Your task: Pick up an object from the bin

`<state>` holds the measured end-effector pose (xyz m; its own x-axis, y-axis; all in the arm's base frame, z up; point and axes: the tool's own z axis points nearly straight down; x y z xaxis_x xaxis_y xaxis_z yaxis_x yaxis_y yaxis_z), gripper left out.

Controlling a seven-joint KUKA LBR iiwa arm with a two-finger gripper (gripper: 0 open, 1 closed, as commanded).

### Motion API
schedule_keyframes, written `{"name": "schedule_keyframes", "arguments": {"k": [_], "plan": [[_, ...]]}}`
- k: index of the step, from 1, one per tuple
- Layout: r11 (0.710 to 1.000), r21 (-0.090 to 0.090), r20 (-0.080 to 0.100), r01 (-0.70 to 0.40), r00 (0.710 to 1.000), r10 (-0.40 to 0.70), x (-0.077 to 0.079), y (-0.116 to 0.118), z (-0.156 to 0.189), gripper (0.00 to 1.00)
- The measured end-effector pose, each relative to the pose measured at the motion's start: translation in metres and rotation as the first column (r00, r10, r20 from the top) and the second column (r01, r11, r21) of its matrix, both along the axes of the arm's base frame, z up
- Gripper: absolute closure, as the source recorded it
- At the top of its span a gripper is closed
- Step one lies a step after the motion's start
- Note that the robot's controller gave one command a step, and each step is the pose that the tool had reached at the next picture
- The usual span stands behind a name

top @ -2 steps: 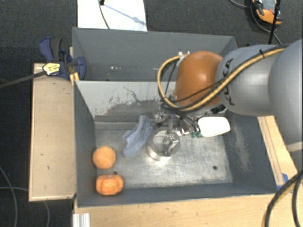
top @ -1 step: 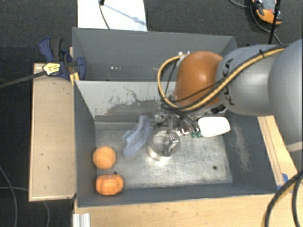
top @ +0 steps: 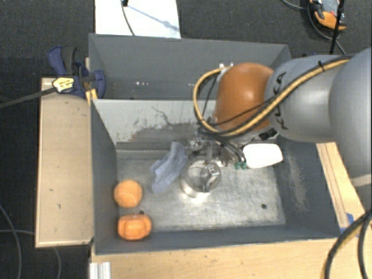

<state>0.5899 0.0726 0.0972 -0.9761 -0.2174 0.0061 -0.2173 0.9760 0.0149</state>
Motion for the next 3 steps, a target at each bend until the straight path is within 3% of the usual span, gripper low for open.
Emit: {"name": "schedule_keyframes", "arguments": {"k": [3], "plan": [[1.0,0.0,0.0,0.002,1.0,-0.002,0.0,-0.0001,0.0,1.0]]}}
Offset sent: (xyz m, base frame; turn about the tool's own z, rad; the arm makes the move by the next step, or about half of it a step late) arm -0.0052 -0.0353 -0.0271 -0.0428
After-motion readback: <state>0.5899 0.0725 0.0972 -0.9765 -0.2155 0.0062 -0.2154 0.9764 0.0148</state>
